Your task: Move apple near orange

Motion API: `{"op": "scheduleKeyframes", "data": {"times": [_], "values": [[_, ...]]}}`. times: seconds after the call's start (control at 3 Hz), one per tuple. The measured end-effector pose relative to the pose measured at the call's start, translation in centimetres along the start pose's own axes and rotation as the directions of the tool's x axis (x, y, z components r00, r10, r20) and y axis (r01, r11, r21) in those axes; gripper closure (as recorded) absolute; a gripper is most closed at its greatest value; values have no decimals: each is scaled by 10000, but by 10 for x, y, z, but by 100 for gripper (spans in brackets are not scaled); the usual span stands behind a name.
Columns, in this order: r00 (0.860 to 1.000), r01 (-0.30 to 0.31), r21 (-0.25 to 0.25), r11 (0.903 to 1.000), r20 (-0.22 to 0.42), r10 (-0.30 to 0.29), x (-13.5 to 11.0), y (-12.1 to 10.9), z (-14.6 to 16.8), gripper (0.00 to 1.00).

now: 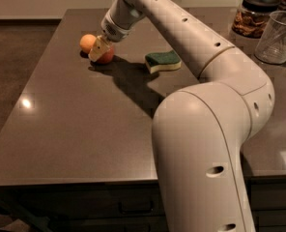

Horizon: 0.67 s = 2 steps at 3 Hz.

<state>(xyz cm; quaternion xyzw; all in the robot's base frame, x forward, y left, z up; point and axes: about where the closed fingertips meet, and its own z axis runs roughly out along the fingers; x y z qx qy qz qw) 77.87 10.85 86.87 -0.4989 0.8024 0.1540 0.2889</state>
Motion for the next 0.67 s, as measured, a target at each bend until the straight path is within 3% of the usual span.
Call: {"op": "scheduleKeyframes", "data": {"times": [0.33, 0.67], "values": [[10000, 4, -64, 10000, -45, -4, 1, 2, 5, 2], [10000, 5, -80, 10000, -56, -5, 1, 2, 7, 0]]}}
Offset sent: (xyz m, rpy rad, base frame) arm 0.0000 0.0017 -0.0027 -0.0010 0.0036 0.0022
